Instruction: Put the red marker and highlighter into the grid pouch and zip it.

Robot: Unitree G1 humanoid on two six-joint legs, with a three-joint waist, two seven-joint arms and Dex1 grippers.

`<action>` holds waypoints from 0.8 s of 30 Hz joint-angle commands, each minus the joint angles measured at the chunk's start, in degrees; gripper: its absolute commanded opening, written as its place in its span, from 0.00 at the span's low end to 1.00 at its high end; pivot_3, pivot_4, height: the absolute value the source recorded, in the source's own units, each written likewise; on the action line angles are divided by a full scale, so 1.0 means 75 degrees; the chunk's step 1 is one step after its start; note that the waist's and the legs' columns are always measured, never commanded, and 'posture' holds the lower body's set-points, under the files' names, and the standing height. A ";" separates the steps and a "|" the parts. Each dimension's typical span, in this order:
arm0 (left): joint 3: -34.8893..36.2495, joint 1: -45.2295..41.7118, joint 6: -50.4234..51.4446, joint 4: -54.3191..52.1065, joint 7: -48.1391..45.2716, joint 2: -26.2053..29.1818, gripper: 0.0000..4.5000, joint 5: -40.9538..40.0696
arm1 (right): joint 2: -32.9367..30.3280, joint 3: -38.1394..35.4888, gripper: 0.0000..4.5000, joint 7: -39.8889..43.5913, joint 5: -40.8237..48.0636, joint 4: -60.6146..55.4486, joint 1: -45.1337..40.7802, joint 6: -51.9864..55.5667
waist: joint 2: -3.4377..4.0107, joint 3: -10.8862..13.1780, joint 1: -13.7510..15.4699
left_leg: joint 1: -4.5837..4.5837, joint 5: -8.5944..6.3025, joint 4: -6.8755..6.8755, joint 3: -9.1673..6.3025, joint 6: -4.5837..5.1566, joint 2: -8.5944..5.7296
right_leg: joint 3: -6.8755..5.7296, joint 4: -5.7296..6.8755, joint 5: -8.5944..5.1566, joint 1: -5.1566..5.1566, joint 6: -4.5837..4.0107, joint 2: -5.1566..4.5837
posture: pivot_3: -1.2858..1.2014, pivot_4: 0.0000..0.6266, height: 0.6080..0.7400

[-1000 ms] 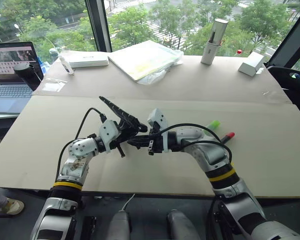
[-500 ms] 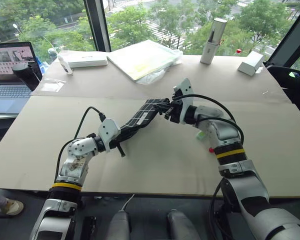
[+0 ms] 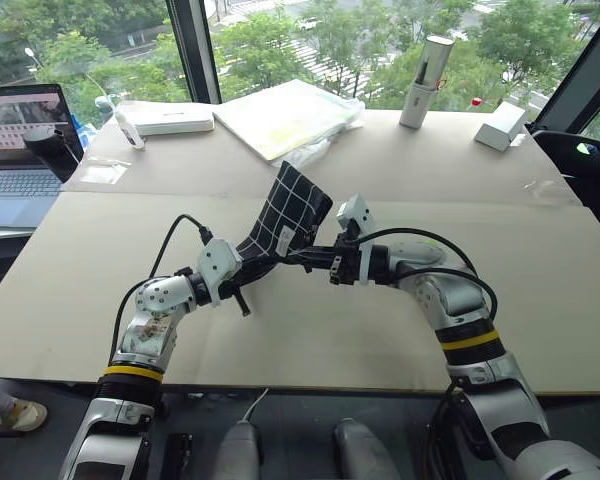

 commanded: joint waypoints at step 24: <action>0.0221 -0.0024 0.0394 -0.0658 0.0061 -0.0022 0.00 -0.0398 | 0.0184 -0.0209 0.01 -0.0009 0.0341 -0.0066 0.0378 0.0159 | -0.0001 0.0001 -0.0022 | 0.0001 0.0000 -0.0002 -0.0003 0.0000 0.0000 | 0.0000 0.0000 0.0000 0.0000 -0.0001 0.0001 | 0.52 0.24 1.00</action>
